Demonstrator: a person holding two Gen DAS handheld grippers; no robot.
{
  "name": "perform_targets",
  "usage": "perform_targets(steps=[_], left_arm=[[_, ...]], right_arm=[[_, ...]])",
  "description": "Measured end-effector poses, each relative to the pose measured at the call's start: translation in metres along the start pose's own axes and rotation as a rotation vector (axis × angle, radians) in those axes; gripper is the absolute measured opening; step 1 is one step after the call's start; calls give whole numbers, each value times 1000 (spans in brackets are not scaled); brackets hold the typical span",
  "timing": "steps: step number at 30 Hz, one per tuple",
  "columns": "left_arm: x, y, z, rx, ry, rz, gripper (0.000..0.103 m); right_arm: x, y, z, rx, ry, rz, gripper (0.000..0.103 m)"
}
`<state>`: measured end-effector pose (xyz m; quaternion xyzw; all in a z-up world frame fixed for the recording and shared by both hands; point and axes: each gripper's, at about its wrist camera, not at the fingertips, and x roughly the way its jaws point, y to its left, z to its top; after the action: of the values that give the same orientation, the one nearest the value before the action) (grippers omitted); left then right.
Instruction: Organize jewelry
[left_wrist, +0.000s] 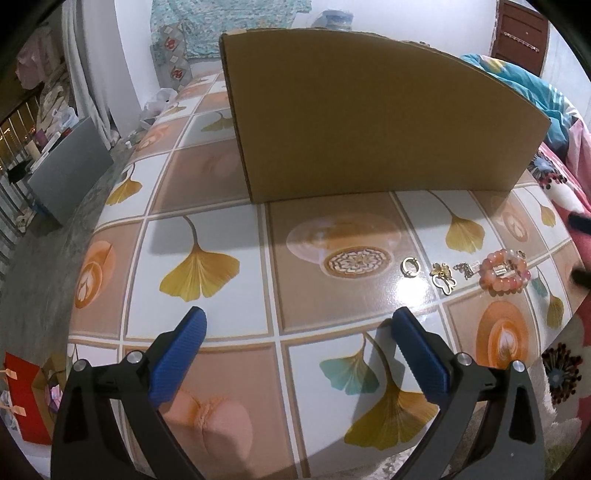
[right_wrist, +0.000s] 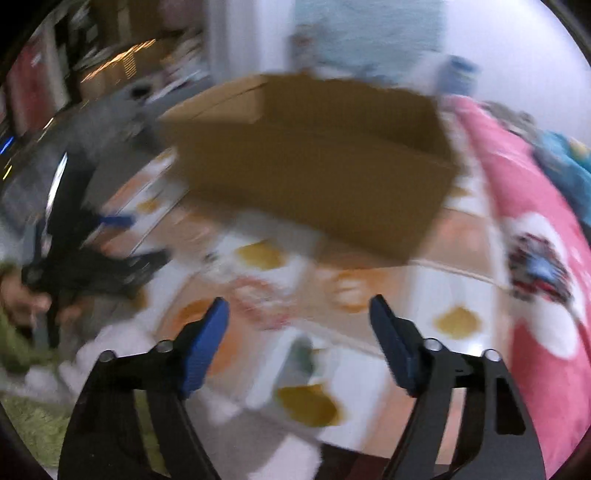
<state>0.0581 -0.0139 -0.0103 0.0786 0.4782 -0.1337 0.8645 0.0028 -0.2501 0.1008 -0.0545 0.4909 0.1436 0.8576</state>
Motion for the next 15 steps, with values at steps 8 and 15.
perform_targets(steps=[8, 15], left_arm=[[1, 0, 3, 8, 8, -5, 99], [1, 0, 2, 9, 13, -5, 99]], right_arm=[[39, 39, 8, -204, 101, 32, 21], [54, 48, 12, -289, 155, 45, 16]])
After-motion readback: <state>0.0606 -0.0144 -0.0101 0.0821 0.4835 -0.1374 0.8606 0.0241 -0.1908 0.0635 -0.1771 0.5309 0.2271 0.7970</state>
